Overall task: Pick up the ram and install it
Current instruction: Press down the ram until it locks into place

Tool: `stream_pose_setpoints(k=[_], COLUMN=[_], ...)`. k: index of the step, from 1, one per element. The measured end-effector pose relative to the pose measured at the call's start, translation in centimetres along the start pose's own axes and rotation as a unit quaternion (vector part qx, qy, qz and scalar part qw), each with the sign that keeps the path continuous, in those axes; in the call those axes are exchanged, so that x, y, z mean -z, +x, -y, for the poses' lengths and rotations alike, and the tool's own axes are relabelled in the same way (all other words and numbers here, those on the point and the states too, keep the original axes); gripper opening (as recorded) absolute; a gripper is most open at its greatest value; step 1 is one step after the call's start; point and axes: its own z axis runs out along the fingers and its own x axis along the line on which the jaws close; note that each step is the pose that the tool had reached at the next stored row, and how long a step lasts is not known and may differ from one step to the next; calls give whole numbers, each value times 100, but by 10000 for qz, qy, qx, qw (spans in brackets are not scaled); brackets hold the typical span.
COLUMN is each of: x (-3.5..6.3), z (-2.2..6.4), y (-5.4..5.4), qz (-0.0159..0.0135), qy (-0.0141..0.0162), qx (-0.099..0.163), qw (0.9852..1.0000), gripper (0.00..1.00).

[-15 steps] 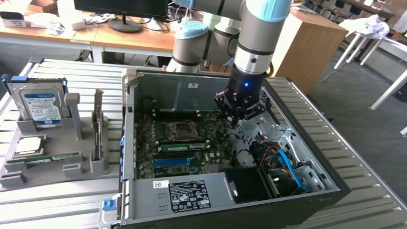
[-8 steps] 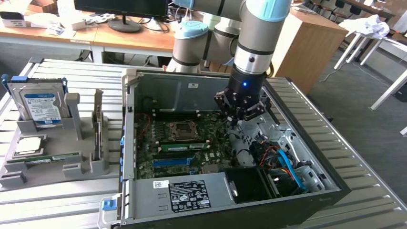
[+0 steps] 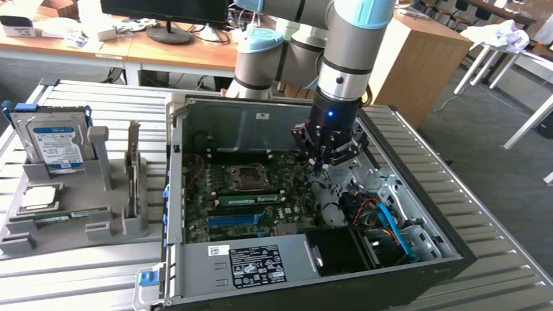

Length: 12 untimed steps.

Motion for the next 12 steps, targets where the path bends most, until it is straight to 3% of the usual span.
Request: stream_pose_setpoints(k=[7, 12], x=[-1, -1], z=[-1, -1], y=[0, 0], qz=[-1, -7], qy=[-4, -50], qx=[30, 473], qw=[10000, 9989], gripper=[10, 10])
